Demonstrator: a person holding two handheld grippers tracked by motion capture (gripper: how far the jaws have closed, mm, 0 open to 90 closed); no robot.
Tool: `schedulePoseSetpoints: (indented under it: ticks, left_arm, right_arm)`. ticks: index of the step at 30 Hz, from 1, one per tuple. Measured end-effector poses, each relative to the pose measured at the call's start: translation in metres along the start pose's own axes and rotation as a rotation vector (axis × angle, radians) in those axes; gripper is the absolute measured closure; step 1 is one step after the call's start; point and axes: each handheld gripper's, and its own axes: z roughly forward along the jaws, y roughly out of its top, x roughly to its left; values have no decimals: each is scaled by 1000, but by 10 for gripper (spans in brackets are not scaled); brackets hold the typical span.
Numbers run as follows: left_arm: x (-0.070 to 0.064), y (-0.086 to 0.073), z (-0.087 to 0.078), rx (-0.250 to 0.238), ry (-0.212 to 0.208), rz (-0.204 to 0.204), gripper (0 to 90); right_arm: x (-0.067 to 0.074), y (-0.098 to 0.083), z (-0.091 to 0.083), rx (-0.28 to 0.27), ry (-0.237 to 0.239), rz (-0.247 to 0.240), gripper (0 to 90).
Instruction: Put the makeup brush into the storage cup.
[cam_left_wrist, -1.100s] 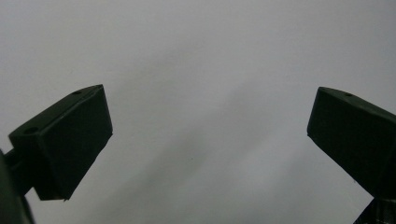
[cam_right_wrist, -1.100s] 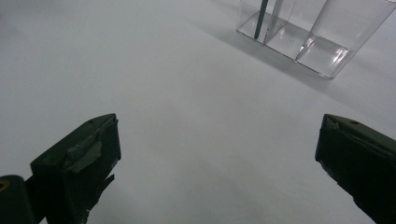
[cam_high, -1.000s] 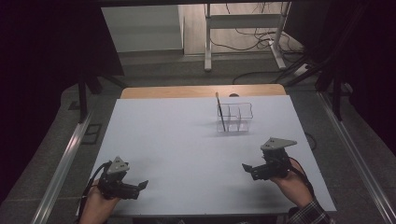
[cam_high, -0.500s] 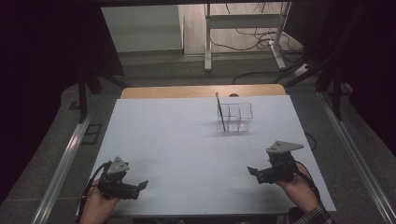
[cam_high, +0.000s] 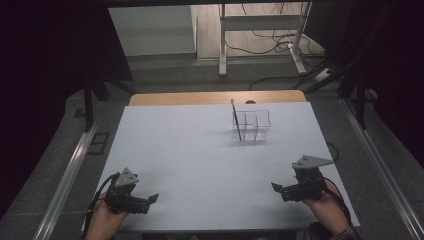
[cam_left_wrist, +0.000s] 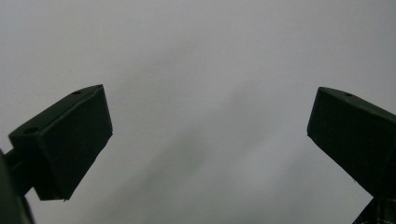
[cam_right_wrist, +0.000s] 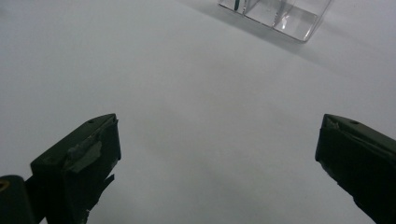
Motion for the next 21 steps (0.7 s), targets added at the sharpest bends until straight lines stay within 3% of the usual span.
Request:
schedulePoseSetpoints:
  ticks: [21]
  left_arm:
    - [0,0,0,3,1,0,7]
  right_arm:
    - [-6,-17,-12,30,-15,31,4]
